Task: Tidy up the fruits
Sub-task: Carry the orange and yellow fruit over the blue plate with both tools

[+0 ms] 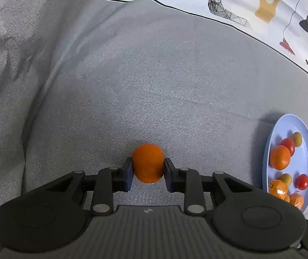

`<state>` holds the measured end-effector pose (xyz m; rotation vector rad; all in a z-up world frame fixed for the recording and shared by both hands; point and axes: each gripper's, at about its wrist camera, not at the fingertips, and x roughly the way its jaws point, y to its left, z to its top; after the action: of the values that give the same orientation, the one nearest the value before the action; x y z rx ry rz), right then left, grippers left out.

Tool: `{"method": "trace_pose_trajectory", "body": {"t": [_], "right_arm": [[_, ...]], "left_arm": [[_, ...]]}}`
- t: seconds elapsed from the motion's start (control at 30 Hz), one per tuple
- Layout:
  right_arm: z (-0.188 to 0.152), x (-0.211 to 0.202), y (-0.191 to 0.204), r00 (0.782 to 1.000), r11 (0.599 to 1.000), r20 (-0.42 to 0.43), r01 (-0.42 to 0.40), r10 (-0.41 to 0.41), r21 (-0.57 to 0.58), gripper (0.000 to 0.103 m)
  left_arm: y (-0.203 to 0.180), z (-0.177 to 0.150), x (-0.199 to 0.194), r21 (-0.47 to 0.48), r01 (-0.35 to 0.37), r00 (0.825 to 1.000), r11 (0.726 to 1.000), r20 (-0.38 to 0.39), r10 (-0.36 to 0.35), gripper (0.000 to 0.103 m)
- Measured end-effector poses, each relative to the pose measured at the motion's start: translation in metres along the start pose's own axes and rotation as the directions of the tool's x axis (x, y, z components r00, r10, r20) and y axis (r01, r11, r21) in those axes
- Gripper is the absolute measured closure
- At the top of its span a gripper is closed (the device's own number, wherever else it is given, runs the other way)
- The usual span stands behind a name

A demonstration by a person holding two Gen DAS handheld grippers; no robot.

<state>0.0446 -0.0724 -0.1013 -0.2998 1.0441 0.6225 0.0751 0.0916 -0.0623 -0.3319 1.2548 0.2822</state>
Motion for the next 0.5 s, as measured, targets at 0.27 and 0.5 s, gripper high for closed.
{"method": "trace_pose_trajectory", "body": {"t": [0.27, 0.5], "right_arm": [[0.005, -0.035, -0.01, 0.988, 0.999, 0.154, 0.019, -0.023, 0.028, 0.076], [0.009, -0.058, -0.024, 0.953, 0.994, 0.289, 0.065, -0.089, 0.09, 0.076]], "left_arm": [[-0.01, 0.002, -0.013, 0.049, -0.027, 0.995, 0.998, 0.093, 0.022, 0.071], [-0.028, 0.004, -0.024, 0.11, -0.05, 0.982, 0.993, 0.187, 0.029, 0.071]]}}
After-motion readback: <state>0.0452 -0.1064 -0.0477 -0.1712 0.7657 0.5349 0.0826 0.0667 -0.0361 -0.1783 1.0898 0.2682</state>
